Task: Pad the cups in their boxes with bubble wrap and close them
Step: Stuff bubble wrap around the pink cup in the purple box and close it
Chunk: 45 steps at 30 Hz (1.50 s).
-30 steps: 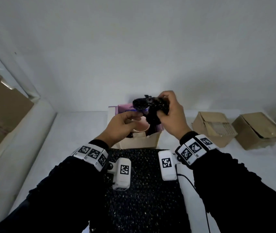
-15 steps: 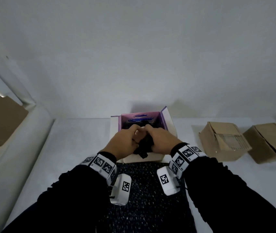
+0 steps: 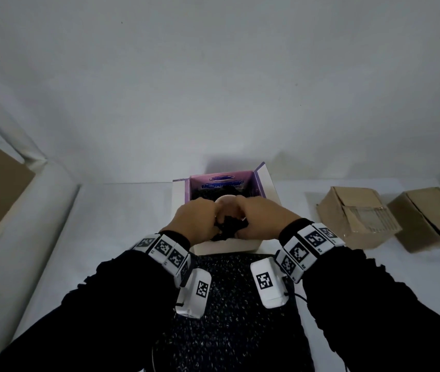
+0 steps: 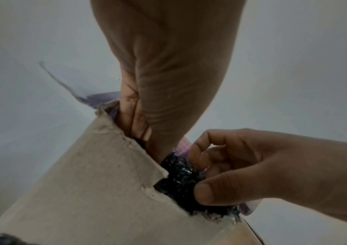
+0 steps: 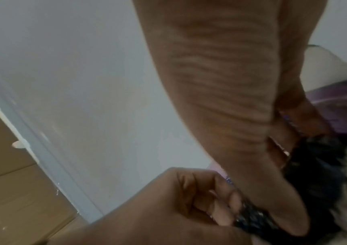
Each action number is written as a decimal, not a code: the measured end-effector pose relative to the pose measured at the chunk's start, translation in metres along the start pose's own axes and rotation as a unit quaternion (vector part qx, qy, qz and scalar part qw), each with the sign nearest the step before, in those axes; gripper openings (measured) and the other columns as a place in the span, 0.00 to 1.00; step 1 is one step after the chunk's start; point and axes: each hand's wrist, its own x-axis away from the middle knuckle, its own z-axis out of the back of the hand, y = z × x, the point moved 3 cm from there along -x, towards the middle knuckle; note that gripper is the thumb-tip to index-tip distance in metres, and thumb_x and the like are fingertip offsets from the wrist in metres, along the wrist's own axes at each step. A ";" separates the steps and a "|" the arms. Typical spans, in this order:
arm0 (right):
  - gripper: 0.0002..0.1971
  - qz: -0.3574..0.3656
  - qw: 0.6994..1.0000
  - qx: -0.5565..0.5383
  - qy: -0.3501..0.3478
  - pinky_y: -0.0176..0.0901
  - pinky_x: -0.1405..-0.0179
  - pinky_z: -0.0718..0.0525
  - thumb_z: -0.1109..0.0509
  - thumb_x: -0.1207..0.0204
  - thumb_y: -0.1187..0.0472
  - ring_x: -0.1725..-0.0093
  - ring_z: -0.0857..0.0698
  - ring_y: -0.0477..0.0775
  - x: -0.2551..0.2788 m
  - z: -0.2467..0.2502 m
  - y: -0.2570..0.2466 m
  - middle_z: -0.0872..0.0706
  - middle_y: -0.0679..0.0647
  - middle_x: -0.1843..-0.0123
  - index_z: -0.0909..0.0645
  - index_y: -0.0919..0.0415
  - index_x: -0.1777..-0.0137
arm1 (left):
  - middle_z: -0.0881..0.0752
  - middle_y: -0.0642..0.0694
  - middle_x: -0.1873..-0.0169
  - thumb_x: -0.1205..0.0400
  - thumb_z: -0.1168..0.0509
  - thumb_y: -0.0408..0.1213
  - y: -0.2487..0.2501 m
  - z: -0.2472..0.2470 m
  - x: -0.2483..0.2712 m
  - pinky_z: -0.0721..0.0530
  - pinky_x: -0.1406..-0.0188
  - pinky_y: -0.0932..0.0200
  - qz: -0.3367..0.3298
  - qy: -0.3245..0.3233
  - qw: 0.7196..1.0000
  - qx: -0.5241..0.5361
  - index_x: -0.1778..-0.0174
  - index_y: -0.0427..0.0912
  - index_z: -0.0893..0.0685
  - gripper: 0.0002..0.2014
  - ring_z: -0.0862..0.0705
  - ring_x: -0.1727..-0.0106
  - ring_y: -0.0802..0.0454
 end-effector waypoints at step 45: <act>0.15 0.025 0.951 -0.205 0.228 0.45 0.52 0.19 0.21 0.38 0.59 0.56 0.22 0.50 0.107 -0.148 0.018 0.28 0.49 0.50 0.27 0.53 0.62 | 0.18 0.43 0.41 0.29 0.22 0.50 0.010 -0.117 0.186 0.21 0.39 0.50 0.346 0.208 0.845 0.351 0.28 0.48 0.34 0.37 0.19 0.39 0.42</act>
